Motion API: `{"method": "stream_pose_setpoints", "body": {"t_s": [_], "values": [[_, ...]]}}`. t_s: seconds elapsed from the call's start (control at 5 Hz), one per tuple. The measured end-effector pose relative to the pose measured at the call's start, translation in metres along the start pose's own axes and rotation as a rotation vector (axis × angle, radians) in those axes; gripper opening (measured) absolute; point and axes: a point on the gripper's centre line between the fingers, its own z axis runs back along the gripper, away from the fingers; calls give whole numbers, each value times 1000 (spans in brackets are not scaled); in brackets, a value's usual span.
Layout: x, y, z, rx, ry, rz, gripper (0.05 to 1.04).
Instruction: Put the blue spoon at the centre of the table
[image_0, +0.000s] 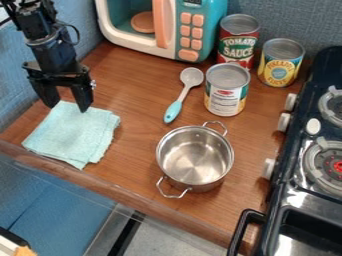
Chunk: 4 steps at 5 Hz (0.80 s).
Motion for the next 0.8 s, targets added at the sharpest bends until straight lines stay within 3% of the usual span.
{"method": "stream_pose_setpoints", "body": {"t_s": [0.2, 0.4, 0.8], "values": [[-3, -1, -9, -13, 24, 1, 999], [2, -31, -16, -37, 24, -93, 999], [25, -96, -11, -56, -39, -285, 999]]}}
